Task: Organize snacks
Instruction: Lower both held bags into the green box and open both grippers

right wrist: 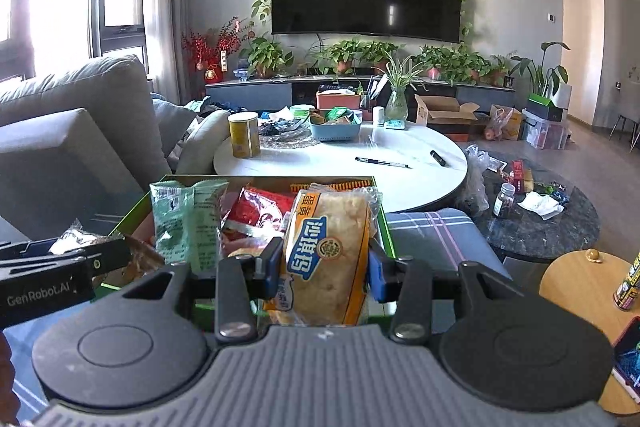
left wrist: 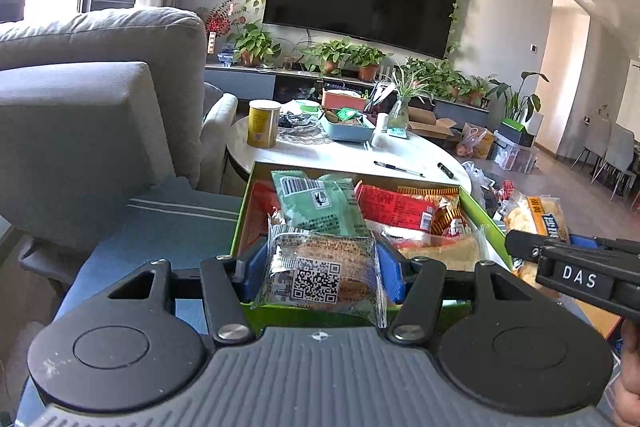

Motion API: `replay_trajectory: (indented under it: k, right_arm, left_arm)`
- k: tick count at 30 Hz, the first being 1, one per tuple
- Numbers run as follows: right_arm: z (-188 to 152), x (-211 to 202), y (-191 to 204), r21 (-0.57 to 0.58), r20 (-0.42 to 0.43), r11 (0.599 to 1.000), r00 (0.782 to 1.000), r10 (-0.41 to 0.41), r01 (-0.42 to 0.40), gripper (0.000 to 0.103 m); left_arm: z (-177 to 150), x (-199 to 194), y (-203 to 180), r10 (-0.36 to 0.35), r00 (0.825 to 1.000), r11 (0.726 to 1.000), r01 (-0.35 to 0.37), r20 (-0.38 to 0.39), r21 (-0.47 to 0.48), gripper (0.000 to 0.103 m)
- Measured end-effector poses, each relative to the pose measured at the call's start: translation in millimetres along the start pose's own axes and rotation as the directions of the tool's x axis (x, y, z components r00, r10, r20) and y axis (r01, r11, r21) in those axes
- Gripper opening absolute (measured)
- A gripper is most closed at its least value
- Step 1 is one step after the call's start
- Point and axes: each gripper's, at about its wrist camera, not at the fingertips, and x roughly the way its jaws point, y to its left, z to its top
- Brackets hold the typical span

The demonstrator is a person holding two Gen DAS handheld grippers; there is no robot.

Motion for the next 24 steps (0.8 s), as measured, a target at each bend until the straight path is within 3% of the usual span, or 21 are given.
replay_trajectory:
  k: [8, 24]
  right_arm:
    - [0, 27, 2, 0.035, -0.063, 0.996, 0.994, 0.084, -0.082, 0.089]
    - [-1, 31, 32, -0.07, -0.027, 0.975, 0.977, 0.212, -0.213, 0.089]
  left_arm:
    - [0, 31, -4, -0.024, 0.999, 1.0, 0.024, -0.034, -0.01, 0.054]
    - [-2, 74, 22, -0.02, 0.998, 0.997, 0.015, -0.059, -0.081, 0.054]
